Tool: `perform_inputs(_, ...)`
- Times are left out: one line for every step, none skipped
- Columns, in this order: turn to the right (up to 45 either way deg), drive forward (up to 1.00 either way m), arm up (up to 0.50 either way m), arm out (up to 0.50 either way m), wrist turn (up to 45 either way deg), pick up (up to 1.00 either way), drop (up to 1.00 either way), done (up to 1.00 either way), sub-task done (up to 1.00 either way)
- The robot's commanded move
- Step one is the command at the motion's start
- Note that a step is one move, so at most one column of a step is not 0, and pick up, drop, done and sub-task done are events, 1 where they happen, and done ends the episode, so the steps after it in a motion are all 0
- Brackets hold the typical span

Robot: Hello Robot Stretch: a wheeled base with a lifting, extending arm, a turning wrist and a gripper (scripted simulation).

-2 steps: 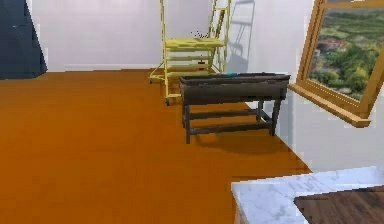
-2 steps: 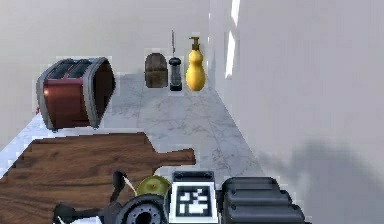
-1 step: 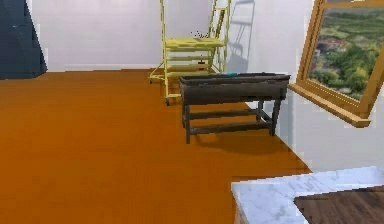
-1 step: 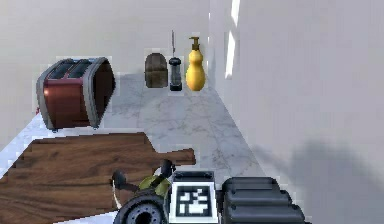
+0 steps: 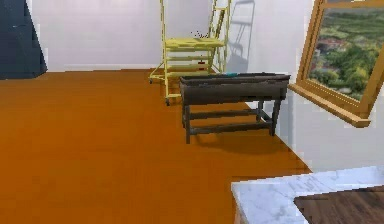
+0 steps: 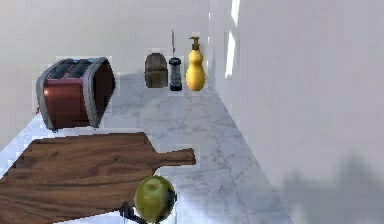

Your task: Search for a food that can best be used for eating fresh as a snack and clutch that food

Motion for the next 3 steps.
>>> perform_inputs(0.0, 0.0, 0.0, 0.0, 0.0, 1.0, 0.0, 0.0, 0.0)
perform_inputs(0.0, 0.0, 0.1, 0.0, 0.0, 0.0, 0.0, 0.0, 0.0)
perform_inputs(0.0, 0.0, 0.0, 0.0, 0.0, 0.0, 0.0, 1.0, 0.0)
